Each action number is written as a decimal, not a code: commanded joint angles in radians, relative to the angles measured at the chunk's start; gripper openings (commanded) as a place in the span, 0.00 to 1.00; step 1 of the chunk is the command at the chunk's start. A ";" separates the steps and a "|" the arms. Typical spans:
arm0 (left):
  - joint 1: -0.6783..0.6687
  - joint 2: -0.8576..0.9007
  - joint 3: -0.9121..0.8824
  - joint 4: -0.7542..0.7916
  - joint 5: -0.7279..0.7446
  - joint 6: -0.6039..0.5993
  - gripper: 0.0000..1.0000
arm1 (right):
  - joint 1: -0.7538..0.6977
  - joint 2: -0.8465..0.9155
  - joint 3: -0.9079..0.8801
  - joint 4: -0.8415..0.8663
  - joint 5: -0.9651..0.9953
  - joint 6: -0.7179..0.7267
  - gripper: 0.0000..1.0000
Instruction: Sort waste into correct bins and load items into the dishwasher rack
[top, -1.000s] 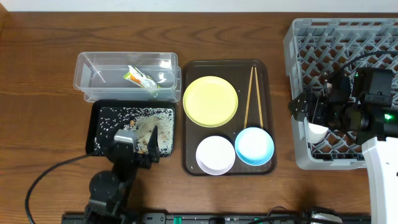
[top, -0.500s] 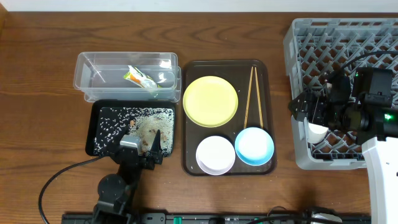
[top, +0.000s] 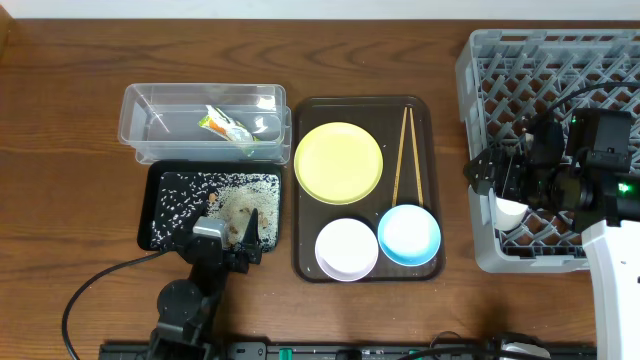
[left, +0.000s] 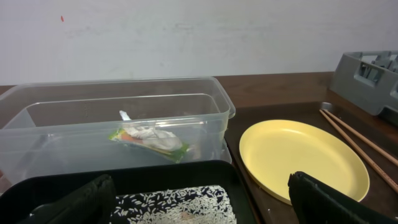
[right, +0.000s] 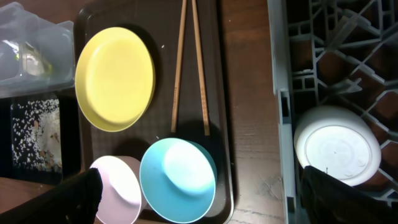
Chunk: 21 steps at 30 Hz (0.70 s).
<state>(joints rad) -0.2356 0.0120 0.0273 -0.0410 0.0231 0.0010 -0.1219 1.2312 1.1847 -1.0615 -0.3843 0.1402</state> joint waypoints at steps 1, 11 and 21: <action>0.006 -0.006 -0.023 -0.028 -0.009 0.010 0.90 | 0.005 -0.003 0.011 -0.001 0.003 -0.014 0.99; 0.006 -0.006 -0.023 -0.028 -0.009 0.010 0.91 | 0.005 -0.003 0.011 0.003 -0.016 0.040 0.99; 0.006 -0.006 -0.023 -0.028 -0.009 0.010 0.91 | 0.154 0.000 0.000 0.064 -0.094 0.093 0.89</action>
<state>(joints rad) -0.2356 0.0120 0.0273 -0.0410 0.0227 0.0010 -0.0574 1.2312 1.1847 -0.9752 -0.4438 0.2340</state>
